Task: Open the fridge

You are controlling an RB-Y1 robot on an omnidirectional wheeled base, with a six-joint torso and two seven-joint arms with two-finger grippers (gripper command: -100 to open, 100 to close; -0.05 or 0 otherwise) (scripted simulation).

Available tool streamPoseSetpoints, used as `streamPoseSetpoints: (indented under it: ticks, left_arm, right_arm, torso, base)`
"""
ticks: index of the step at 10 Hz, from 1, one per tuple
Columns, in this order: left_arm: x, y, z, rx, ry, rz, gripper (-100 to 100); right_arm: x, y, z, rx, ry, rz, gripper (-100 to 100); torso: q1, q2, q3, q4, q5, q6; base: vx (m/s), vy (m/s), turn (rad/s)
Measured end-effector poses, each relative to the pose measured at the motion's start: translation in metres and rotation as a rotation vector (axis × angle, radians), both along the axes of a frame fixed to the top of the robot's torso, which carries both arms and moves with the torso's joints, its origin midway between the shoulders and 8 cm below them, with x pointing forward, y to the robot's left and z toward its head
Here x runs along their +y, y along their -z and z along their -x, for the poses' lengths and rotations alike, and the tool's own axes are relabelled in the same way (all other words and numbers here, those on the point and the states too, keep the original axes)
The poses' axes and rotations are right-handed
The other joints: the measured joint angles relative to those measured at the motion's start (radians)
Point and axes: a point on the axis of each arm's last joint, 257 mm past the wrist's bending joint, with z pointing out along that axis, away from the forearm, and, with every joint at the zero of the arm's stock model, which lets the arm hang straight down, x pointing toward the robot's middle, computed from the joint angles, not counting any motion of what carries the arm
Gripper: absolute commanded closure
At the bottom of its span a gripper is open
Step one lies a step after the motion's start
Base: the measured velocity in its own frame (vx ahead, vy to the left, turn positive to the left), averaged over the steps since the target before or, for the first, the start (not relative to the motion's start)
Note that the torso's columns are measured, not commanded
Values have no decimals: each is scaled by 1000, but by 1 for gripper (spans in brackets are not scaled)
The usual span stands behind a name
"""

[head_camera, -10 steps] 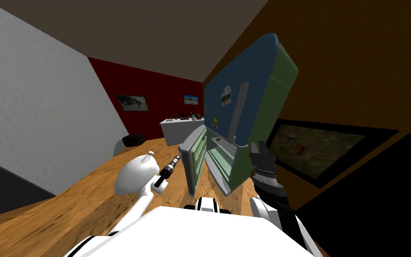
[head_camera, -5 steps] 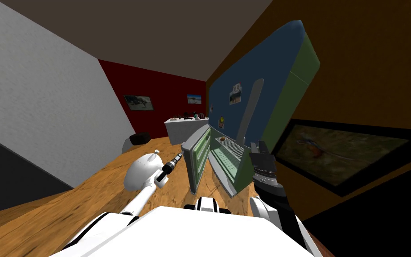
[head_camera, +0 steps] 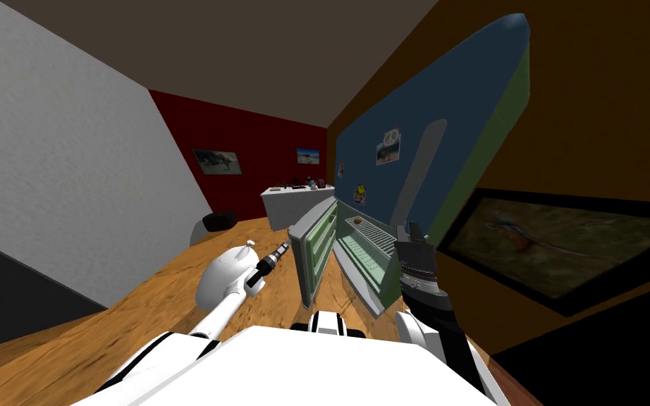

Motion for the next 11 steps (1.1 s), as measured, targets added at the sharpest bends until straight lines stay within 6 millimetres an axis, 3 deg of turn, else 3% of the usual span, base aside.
streamPoseSetpoints:
  ticks: [6, 8, 10, 11]
  left_arm:
    - [-25, -7, 13, -7, 121, 7, 100]
    - [-30, -10, 15, -10, 149, 9, 100]
    - [-37, -4, 24, 0, 177, 5, 100]
    - [-40, -4, 27, 1, 197, 5, -100]
  right_arm:
    - [0, 0, 0, 0, 0, 0, 0]
    - [0, 0, 0, 0, 0, 0, 0]
    - [0, 0, 0, 0, 0, 0, 0]
    - [0, 0, 0, 0, 0, 0, 0]
  torso:
    - [-7, 6, 3, 0, -1, -1]
    - [-9, 10, 5, -1, -1, -4]
    - [4, 4, 2, 2, -1, -2]
    - [2, 3, 1, 3, -1, -2]
  base:
    - [125, 318, -93]
    - [78, 133, -36]
    - [190, 294, -75]
    - [81, 108, -6]
